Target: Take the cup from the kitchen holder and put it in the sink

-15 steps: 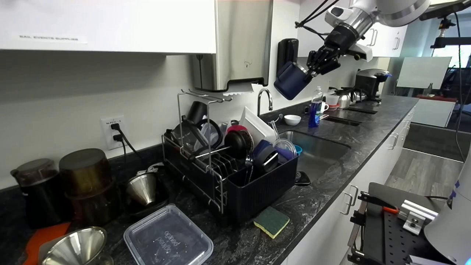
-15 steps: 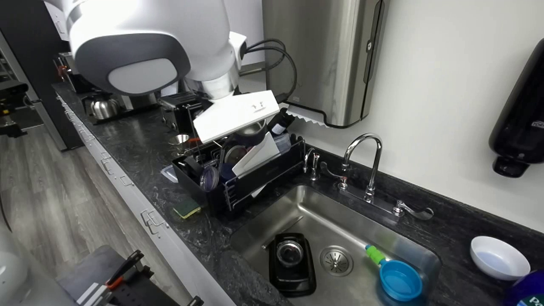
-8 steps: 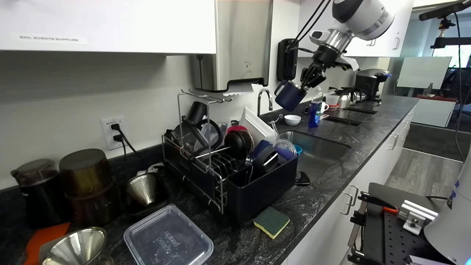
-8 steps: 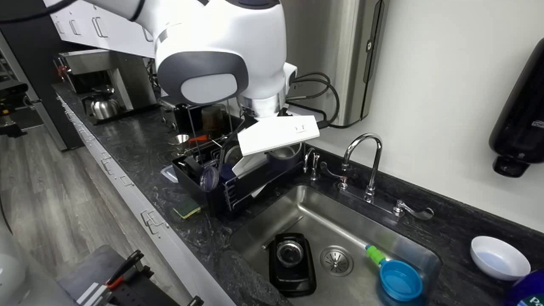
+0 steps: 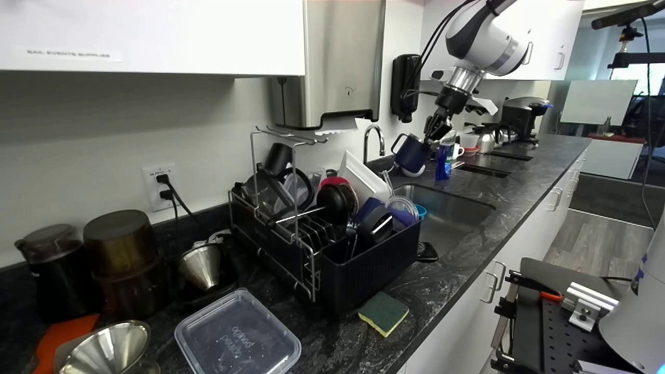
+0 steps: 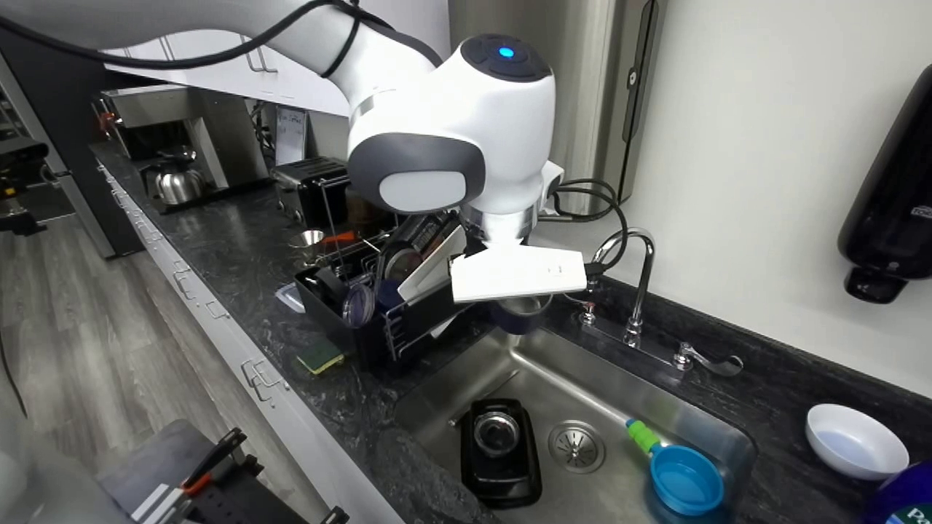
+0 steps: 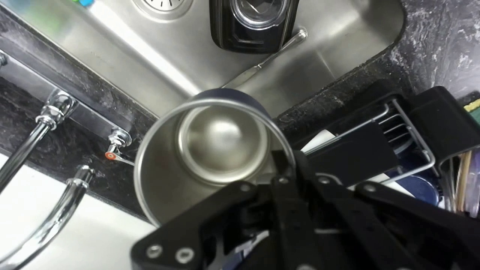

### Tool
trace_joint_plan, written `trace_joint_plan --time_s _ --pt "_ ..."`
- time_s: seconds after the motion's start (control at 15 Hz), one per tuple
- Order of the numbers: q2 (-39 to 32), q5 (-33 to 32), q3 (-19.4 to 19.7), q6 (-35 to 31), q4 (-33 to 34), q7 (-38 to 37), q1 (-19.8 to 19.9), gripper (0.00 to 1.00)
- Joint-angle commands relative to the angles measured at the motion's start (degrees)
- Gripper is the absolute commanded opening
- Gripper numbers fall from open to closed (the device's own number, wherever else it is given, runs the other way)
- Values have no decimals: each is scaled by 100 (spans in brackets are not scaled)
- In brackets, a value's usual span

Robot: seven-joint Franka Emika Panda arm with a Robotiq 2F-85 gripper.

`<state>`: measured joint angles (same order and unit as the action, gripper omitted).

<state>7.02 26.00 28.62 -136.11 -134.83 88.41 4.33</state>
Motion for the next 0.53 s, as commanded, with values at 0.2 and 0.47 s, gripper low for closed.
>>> trace_joint_plan --time_s 0.2,0.47 --pt "-704 700 -368 151 329 88 649 2" --pt "-1029 826 -514 143 450 46 994 2"
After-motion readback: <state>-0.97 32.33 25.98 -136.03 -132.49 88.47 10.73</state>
